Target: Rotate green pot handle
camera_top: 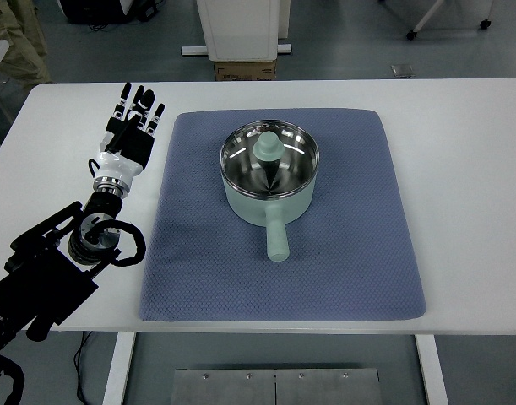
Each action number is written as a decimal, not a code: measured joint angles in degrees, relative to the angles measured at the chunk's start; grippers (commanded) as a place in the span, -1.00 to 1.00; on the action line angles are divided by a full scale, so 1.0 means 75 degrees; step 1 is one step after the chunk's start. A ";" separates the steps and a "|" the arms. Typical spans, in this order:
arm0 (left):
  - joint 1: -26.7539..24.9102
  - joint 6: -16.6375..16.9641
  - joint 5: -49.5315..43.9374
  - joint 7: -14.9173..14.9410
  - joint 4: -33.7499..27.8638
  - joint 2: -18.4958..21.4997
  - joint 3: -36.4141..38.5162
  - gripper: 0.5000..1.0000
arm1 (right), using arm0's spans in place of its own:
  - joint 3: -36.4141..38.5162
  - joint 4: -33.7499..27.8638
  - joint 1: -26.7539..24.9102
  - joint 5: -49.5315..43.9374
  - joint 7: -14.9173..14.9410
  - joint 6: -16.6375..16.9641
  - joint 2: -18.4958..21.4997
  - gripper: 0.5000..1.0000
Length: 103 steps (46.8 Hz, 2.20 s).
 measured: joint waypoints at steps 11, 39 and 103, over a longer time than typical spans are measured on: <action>0.0029 -0.0001 0.0000 0.0000 -0.0098 0.0000 0.0001 1.00 | 0.0000 0.0000 0.0000 0.0000 0.0000 0.0000 0.0000 1.00; -0.0006 -0.0126 0.0139 -0.0048 -0.0087 0.0095 -0.0009 1.00 | 0.0000 0.0000 0.0000 0.0000 0.0000 -0.0001 0.0000 1.00; -0.0012 -0.1592 0.1863 -0.0098 -0.0177 0.0607 -0.0340 1.00 | 0.0000 0.0000 0.0000 0.0000 0.0001 0.0000 0.0000 1.00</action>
